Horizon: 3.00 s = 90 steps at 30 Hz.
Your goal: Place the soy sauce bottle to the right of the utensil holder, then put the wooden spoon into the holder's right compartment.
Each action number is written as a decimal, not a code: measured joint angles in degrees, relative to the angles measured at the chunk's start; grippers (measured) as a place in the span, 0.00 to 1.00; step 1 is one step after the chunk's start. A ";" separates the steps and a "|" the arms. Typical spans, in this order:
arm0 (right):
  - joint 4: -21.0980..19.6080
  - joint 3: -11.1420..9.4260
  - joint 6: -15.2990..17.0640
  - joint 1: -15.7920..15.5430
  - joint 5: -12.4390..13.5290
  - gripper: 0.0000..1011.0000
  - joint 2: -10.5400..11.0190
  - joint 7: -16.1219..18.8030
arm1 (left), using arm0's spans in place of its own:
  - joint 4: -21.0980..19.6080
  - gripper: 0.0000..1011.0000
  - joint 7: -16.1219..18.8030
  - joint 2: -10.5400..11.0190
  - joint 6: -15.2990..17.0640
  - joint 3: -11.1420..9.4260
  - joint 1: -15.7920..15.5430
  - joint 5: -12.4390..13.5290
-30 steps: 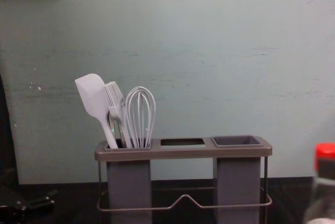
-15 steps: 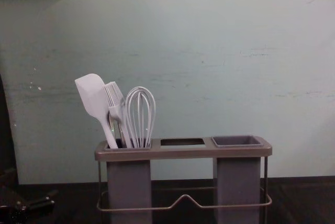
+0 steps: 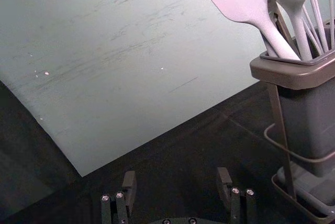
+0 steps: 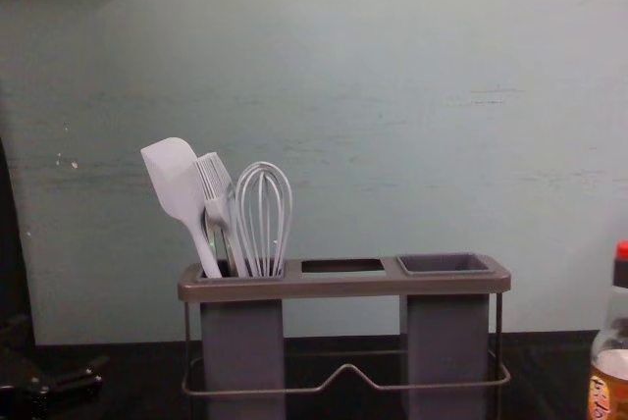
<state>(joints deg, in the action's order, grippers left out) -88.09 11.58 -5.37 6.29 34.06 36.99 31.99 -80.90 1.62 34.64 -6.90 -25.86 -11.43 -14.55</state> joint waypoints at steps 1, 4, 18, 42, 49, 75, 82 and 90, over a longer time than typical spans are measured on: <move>0.66 0.42 0.00 0.78 -0.38 0.38 -0.46 0.03 | 0.00 0.99 0.00 0.00 0.00 0.00 0.00 0.00; 1.56 1.20 0.00 2.04 -1.07 0.38 -1.23 0.07 | 0.00 0.99 0.00 0.00 0.00 0.00 0.00 0.00; 5.86 2.98 -0.36 6.45 -3.53 0.38 -4.29 -0.21 | 0.00 0.99 0.00 0.00 0.00 0.00 0.00 0.00; 9.11 3.52 -1.36 7.93 -5.20 0.38 -6.15 0.05 | 0.00 0.99 0.00 0.00 0.00 0.00 0.00 0.00; 9.06 3.53 -1.36 7.90 -5.21 0.38 -6.10 0.06 | 0.00 0.99 0.00 0.00 0.00 0.00 0.00 0.00; 8.81 3.48 -1.23 7.80 -5.10 0.99 -6.00 0.03 | 0.00 0.99 0.00 0.00 0.00 0.00 0.00 0.00; 7.47 2.83 -1.69 7.06 -5.71 0.99 -5.70 -0.53 | 0.00 0.99 0.00 0.00 0.00 0.00 0.00 0.00; 3.09 1.19 -1.45 4.55 -5.68 0.99 -4.36 -1.32 | 0.00 0.99 0.00 0.00 0.00 0.00 0.00 0.00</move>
<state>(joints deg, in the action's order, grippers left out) -85.00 12.78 -6.83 10.84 28.38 32.63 30.67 -80.90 1.62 34.65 -6.90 -25.86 -11.43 -14.55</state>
